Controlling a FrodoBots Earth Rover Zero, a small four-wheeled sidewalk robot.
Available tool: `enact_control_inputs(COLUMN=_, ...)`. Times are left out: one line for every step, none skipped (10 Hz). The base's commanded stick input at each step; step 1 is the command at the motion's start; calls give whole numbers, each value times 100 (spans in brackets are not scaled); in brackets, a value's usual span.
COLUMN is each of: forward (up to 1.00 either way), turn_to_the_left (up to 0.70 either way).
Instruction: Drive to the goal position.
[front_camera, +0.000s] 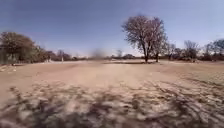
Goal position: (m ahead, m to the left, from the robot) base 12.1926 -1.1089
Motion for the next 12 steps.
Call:
enact_control_inputs(forward=100, turn_to_the_left=0)
enact_control_inputs(forward=100, turn_to_the_left=0)
enact_control_inputs(forward=100, turn_to_the_left=0)
enact_control_inputs(forward=100, turn_to_the_left=0)
enact_control_inputs(forward=100, turn_to_the_left=0)
enact_control_inputs(forward=100, turn_to_the_left=0)
enact_control_inputs(forward=100, turn_to_the_left=0)
enact_control_inputs(forward=100, turn_to_the_left=0)
enact_control_inputs(forward=100, turn_to_the_left=0)
enact_control_inputs(forward=100, turn_to_the_left=0)
enact_control_inputs(forward=100, turn_to_the_left=0)
enact_control_inputs(forward=100, turn_to_the_left=0)
